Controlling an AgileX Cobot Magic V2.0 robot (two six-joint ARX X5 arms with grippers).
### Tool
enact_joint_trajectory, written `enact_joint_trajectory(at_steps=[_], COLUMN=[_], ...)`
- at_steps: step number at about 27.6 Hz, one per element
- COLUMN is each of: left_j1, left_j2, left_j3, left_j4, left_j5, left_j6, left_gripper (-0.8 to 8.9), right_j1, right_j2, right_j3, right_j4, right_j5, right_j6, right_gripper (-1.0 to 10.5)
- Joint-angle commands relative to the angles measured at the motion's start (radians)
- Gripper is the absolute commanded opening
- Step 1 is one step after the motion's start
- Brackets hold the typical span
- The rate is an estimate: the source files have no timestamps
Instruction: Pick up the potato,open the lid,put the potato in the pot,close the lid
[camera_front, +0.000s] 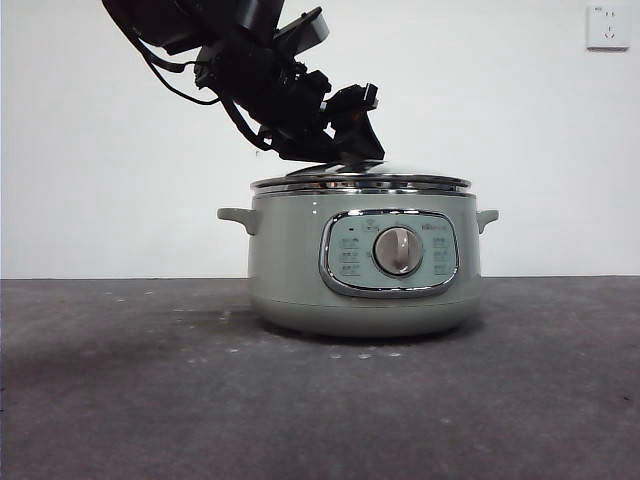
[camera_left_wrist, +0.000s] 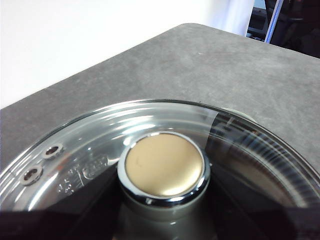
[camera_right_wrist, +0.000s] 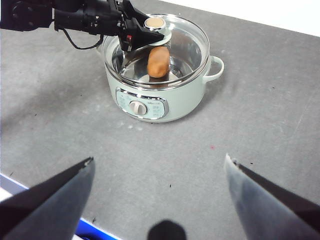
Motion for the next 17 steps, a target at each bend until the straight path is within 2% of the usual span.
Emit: enact_joint_trajectory(at_steps=[1,13,17], left_j1=[-0.009,-0.019,-0.019], left_j2=[0.011,0.014,0.014], left_j3=[0.013,0.013,0.013], left_j4=[0.015,-0.023,-0.097], left_j5=[0.013,0.012,0.012], left_j6=[-0.012,-0.012,-0.012], left_gripper=[-0.08,-0.08,-0.08], right_j1=[0.002,0.002,0.002], right_j2=[-0.005,-0.005,-0.005], right_j3=[-0.010,-0.010,-0.010], right_j4=[-0.024,-0.024,-0.024], right_j5=[0.001,0.002,0.008], right_j6=[0.011,0.007,0.006], right_gripper=[4.4,4.4,4.4])
